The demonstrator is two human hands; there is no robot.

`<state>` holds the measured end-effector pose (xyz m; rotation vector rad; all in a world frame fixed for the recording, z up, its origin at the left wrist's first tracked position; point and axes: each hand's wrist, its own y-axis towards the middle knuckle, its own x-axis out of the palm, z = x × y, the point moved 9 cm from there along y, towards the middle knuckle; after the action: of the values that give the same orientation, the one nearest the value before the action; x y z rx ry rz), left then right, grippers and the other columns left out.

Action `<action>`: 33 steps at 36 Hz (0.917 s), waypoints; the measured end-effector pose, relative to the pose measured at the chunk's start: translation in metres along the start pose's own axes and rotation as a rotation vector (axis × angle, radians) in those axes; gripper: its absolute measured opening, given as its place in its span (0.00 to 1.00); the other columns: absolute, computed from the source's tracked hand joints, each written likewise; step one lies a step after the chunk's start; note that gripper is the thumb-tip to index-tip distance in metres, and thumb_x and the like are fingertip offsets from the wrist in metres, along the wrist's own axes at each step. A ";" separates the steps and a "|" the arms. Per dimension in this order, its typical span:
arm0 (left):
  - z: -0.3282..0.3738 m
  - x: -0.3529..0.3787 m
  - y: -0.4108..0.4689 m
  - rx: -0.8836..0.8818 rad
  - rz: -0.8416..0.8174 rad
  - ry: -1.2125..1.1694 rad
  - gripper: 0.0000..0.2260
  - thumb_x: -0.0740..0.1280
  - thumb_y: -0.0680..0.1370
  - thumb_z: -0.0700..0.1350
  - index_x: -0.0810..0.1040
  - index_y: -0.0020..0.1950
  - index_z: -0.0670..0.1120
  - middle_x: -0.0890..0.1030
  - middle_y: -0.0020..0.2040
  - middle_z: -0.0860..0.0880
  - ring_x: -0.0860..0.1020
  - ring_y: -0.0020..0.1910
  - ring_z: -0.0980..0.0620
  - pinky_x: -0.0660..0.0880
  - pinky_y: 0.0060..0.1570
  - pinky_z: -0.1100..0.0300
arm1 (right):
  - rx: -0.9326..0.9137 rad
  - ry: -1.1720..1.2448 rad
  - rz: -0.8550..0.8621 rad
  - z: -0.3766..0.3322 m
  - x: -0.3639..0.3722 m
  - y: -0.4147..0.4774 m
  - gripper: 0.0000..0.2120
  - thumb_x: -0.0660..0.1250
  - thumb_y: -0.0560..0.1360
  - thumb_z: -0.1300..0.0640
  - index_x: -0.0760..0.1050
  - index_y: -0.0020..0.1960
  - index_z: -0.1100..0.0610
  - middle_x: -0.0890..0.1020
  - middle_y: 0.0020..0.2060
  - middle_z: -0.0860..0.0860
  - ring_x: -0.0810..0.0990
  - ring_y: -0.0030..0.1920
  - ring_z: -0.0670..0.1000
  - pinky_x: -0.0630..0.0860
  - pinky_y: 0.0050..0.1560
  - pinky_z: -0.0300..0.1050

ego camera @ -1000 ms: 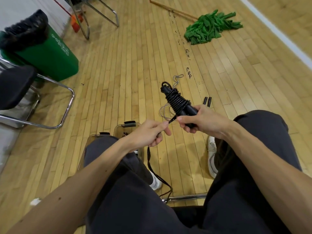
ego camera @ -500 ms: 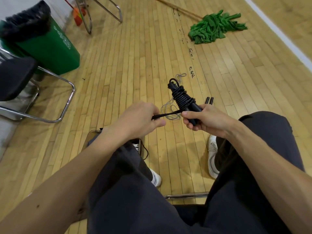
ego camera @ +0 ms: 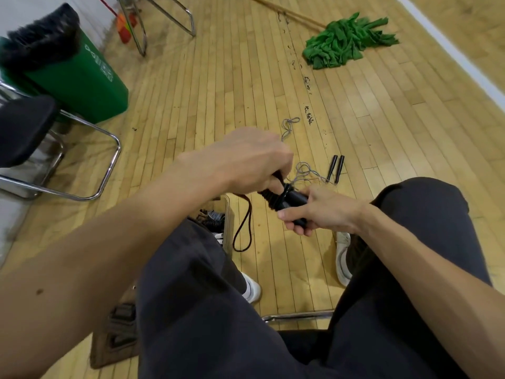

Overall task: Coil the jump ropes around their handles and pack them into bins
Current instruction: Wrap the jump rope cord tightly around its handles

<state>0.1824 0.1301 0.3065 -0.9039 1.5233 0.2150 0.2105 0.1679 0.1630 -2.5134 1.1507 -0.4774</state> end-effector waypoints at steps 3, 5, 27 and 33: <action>-0.001 -0.011 0.008 0.047 0.040 -0.032 0.10 0.70 0.76 0.59 0.75 0.43 0.55 0.70 0.33 0.58 0.73 0.41 0.53 0.61 0.30 0.68 | 0.027 -0.050 -0.073 0.002 0.011 -0.004 0.08 0.73 0.77 0.59 0.77 0.50 0.63 0.81 0.35 0.54 0.78 0.34 0.50 0.76 0.34 0.40; 0.000 -0.015 0.012 0.091 0.083 -0.029 0.12 0.71 0.76 0.59 0.70 0.41 0.57 0.68 0.32 0.59 0.72 0.40 0.55 0.63 0.28 0.68 | 0.032 -0.083 -0.119 0.003 0.017 -0.006 0.06 0.72 0.77 0.59 0.78 0.47 0.61 0.81 0.35 0.54 0.78 0.33 0.49 0.76 0.33 0.40; -0.012 0.031 0.035 -0.025 -0.131 -0.477 0.25 0.73 0.59 0.68 0.79 0.36 0.46 0.76 0.31 0.50 0.70 0.30 0.54 0.64 0.30 0.61 | 0.007 -0.322 -0.324 0.003 0.027 -0.021 0.06 0.73 0.77 0.59 0.78 0.44 0.60 0.82 0.35 0.53 0.79 0.32 0.48 0.73 0.31 0.39; -0.013 0.044 0.029 -0.041 -0.176 -0.841 0.19 0.78 0.64 0.60 0.84 0.41 0.45 0.77 0.32 0.48 0.72 0.31 0.56 0.68 0.36 0.58 | -0.070 -0.279 -0.394 -0.005 0.037 -0.026 0.09 0.73 0.76 0.62 0.78 0.40 0.52 0.81 0.31 0.47 0.78 0.31 0.44 0.73 0.33 0.39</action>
<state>0.1581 0.1235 0.2586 -0.8230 0.6600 0.4346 0.2484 0.1550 0.1842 -2.7649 0.5816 -0.1707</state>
